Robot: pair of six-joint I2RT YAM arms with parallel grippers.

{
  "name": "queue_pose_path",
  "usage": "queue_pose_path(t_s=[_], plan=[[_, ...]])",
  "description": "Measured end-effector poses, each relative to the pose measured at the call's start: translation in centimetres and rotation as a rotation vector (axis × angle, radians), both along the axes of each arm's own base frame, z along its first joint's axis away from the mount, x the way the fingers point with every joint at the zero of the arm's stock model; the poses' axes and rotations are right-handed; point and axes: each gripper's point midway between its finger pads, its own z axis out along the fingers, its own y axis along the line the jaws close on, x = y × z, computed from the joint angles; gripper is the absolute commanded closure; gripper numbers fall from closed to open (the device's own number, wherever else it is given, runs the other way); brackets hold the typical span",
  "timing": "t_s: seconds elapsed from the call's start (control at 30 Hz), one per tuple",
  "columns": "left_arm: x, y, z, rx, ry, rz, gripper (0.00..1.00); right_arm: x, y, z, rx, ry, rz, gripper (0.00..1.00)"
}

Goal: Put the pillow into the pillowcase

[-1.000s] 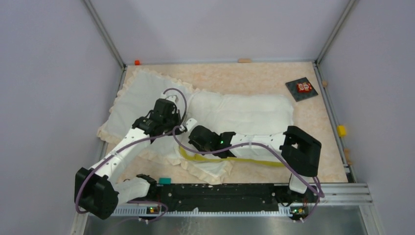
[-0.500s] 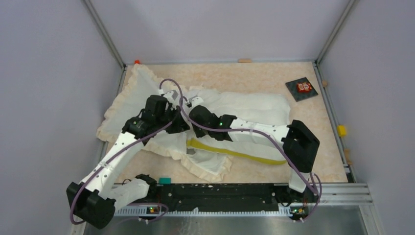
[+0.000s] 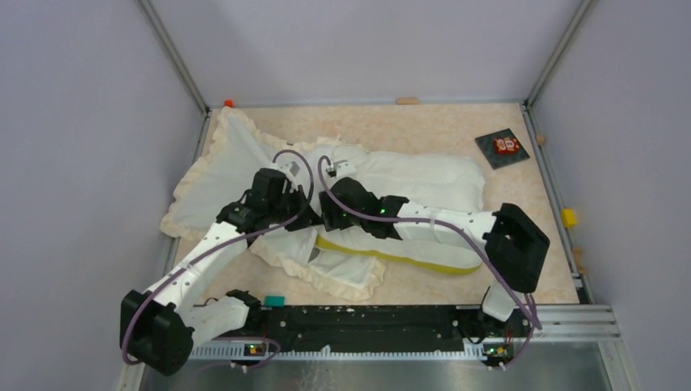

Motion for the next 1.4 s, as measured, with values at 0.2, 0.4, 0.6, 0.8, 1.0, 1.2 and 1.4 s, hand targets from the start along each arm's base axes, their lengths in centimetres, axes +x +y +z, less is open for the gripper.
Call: queue_pose_path(t_s=[0.2,0.4,0.6,0.8,1.0,1.2,1.4], plan=[[1.8,-1.0,-2.6,0.015,0.042,-0.003,0.90,1.5,-3.1,5.3,0.055,-0.066,-0.042,0.35],[2.4,-1.3,-3.0,0.024,0.034,-0.021,0.67,5.8,-7.3,7.6,0.047,-0.135,-0.110,0.32],[4.1,-1.5,-1.6,0.052,-0.023,-0.034,0.34,10.4,-10.6,4.4,-0.064,-0.130,-0.181,0.32],[8.1,-0.8,-0.3,0.153,-0.115,0.030,0.28,9.3,-10.5,-2.7,-0.137,0.006,-0.172,0.48],[13.5,0.1,0.0,0.290,-0.185,0.107,0.33,7.3,-9.7,-3.9,-0.068,0.057,-0.226,0.47],[17.7,0.8,-2.5,0.432,-0.191,0.144,0.38,5.7,-9.0,-1.6,0.000,0.070,-0.212,0.36],[19.8,1.4,-3.9,0.520,-0.183,0.170,0.53,7.7,-9.0,2.5,0.035,-0.001,-0.143,0.23]])
